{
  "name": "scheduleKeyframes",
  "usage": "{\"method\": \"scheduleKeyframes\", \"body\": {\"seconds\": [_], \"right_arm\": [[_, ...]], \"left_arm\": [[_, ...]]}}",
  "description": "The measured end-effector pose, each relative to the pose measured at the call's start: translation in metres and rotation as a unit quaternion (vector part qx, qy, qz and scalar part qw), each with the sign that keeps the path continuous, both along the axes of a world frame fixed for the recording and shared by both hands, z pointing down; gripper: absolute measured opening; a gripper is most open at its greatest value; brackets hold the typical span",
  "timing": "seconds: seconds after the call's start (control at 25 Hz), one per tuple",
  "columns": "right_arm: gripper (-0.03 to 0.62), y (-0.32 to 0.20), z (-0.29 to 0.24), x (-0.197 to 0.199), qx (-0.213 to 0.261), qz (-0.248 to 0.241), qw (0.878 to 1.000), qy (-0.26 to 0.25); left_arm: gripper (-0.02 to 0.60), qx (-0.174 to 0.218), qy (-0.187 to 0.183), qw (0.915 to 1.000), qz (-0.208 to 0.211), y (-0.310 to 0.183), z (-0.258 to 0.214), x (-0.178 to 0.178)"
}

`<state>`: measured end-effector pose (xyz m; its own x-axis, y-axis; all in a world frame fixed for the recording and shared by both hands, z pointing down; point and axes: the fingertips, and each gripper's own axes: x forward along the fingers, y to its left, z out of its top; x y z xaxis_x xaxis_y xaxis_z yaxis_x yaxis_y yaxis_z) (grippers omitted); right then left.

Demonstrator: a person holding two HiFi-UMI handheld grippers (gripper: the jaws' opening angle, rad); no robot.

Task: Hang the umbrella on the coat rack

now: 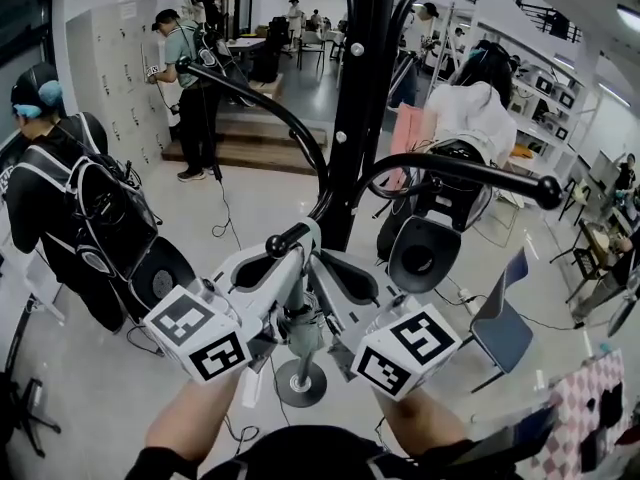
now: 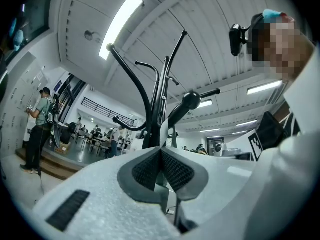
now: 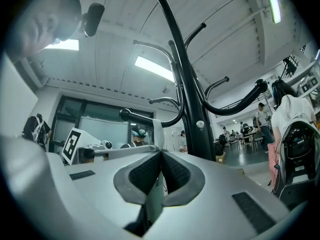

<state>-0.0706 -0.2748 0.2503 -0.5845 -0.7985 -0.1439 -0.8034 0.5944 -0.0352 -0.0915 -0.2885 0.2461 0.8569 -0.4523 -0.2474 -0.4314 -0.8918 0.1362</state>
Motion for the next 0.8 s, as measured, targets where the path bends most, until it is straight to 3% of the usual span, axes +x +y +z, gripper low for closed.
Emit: {"method": "scheduleKeyframes", "body": {"seconds": [0.8], "right_arm": [[0.009, -0.0028, 0.007, 0.0005, 0.019, -0.023, 0.999, 0.013]], "left_arm": [[0.011, 0.023, -0.004, 0.9995, -0.02, -0.0008, 0.0075, 0.004]]}}
